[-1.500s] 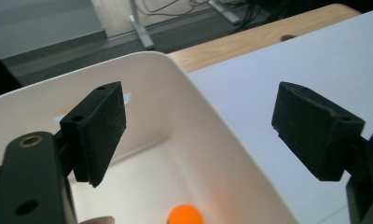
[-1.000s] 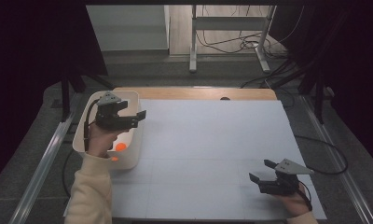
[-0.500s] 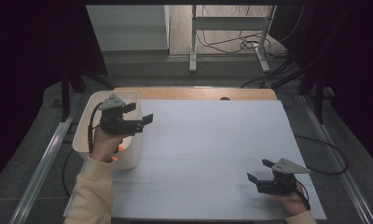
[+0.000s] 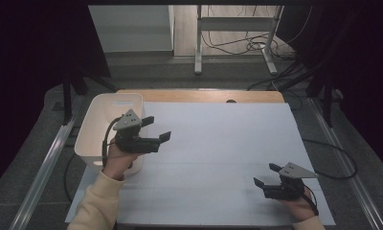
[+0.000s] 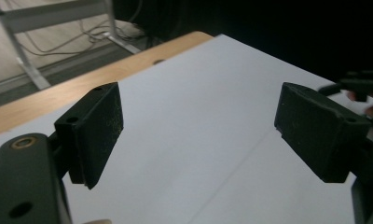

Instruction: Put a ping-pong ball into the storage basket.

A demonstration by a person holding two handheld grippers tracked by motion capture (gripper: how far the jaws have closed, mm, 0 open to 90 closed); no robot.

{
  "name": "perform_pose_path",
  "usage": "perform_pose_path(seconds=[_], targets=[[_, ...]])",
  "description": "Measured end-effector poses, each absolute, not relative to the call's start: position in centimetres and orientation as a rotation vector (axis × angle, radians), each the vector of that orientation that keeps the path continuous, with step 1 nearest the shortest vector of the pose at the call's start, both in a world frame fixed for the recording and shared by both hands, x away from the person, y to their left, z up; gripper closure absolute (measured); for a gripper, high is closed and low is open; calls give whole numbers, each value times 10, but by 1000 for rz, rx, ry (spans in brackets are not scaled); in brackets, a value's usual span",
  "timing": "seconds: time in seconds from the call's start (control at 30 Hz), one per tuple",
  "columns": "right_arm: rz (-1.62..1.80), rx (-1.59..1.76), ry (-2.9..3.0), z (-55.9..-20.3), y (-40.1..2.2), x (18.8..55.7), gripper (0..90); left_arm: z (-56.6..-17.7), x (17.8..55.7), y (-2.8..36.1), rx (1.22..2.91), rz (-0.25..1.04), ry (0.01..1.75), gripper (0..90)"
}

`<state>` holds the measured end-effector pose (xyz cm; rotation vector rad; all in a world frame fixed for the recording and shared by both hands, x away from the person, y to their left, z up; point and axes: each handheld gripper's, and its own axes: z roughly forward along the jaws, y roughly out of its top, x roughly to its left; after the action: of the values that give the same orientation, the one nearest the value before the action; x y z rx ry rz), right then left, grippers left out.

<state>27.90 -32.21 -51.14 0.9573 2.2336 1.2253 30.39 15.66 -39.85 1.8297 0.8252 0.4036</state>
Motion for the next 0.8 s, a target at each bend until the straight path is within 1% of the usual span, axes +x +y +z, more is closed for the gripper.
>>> perform_pose_path(seconds=[0.13, 0.47, 0.6, 0.8], targets=[[1226, 956, 2230, -511, -322, 278, 166, -406, 293, 146, 1866, 396, 796, 159], [1229, 956, 2234, -511, -321, 276, 166, -423, 280, 138, 1881, 361, 791, 160], [1227, 952, 2236, -510, -321, 276, 166, -429, 275, 133, 1910, 342, 775, 161], [1234, 952, 2238, -510, -321, 275, 166, -448, 268, 126, 1935, 331, 779, 161]])
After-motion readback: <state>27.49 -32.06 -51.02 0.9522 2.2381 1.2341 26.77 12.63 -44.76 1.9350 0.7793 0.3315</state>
